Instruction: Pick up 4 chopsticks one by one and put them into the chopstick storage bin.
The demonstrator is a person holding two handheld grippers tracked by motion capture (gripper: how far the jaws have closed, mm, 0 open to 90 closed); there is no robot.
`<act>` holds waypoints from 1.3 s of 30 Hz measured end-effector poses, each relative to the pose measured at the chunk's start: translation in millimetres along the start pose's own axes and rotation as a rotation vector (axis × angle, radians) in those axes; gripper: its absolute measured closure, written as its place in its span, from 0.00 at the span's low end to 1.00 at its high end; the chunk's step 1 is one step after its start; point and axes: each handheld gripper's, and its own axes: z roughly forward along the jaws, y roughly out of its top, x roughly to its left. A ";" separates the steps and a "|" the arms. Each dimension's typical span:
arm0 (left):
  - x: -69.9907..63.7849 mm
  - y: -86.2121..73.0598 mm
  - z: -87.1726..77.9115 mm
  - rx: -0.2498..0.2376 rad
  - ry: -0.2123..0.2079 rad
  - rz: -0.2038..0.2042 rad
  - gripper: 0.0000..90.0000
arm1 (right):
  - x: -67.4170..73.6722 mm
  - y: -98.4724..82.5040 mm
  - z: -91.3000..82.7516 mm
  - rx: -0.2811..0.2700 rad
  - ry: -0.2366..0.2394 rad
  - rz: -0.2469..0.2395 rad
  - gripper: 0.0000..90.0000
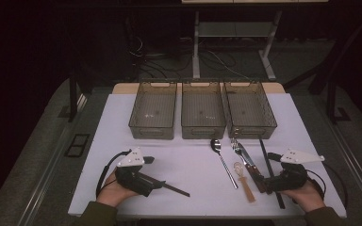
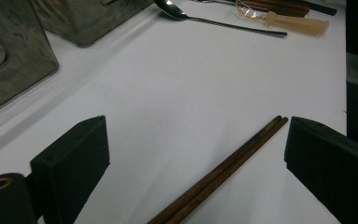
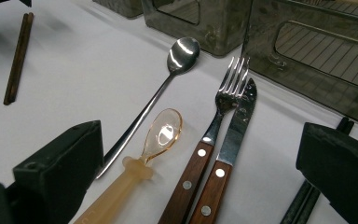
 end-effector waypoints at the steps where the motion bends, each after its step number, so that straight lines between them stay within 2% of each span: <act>1: -0.1 0.1 0.4 0.002 -0.002 0.001 0.07 | 0.0 0.0 0.0 0.000 0.000 0.000 0.01; 2: -0.4 0.2 0.9 0.003 -0.008 0.001 0.08 | -0.1 0.0 0.0 0.000 0.002 0.000 0.01; 3: -1.2 0.5 1.3 0.000 -0.016 -0.001 0.14 | -0.3 -0.1 0.2 0.001 0.004 -0.002 0.01; 17: -9.0 6.1 12.9 0.001 -0.093 0.019 0.30 | -0.6 0.3 0.4 0.000 0.004 0.003 0.01; 26: -15.4 9.5 19.7 0.015 -0.133 0.060 0.40 | -0.6 0.5 0.6 0.001 0.015 0.007 0.01; 39: -24.9 14.0 39.1 0.076 -0.199 0.107 0.59 | -0.8 0.5 1.4 0.005 0.018 0.009 0.01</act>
